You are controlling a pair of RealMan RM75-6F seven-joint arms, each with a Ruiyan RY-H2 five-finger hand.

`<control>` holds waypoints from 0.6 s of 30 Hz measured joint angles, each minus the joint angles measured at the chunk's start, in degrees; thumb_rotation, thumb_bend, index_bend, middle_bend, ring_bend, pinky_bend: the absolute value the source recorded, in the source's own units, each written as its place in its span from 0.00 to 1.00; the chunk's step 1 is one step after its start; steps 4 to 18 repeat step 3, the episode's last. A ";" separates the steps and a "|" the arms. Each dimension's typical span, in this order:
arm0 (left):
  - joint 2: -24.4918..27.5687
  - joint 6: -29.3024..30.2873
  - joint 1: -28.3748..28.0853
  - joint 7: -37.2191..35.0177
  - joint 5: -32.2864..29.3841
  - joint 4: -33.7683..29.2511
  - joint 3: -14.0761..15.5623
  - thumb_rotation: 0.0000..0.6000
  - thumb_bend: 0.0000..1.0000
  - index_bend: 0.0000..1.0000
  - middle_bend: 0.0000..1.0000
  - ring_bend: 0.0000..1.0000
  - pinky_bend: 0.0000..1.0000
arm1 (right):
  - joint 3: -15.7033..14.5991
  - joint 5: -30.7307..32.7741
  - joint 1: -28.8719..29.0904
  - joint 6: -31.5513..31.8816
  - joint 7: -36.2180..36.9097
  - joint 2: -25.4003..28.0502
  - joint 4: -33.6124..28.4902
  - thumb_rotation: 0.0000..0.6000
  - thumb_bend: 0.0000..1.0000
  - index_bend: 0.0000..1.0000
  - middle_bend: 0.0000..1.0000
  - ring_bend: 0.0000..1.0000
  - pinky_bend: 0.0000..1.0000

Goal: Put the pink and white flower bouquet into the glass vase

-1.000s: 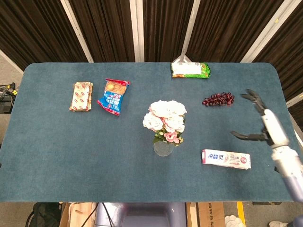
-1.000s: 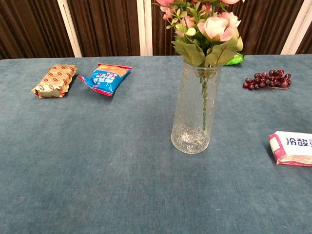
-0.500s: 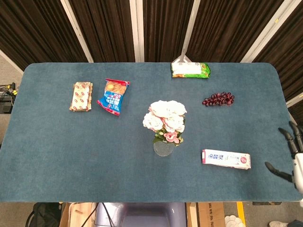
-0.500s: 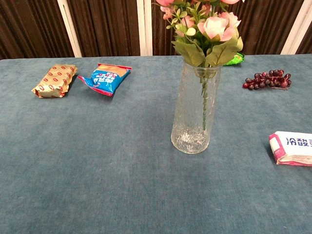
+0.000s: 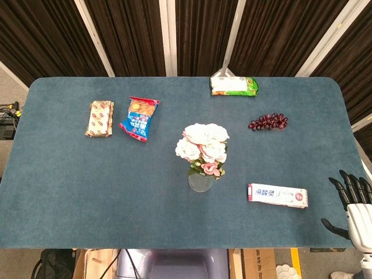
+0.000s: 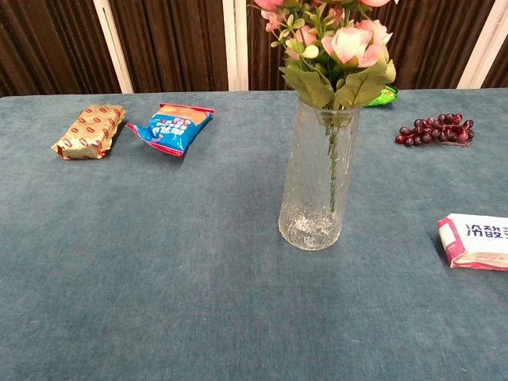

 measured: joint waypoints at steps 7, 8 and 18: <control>-0.26 -0.42 -0.30 0.03 -0.33 0.20 -0.19 1.00 0.18 0.12 0.00 0.00 0.03 | -0.03 0.23 0.17 0.45 0.59 -0.02 0.21 1.00 0.13 0.15 0.03 0.00 0.00; -0.26 -0.42 -0.30 0.03 -0.33 0.20 -0.19 1.00 0.18 0.12 0.00 0.00 0.03 | -0.03 0.23 0.17 0.45 0.59 -0.02 0.21 1.00 0.13 0.15 0.03 0.00 0.00; -0.26 -0.42 -0.30 0.03 -0.33 0.20 -0.19 1.00 0.18 0.12 0.00 0.00 0.03 | -0.03 0.23 0.17 0.45 0.59 -0.02 0.21 1.00 0.13 0.15 0.03 0.00 0.00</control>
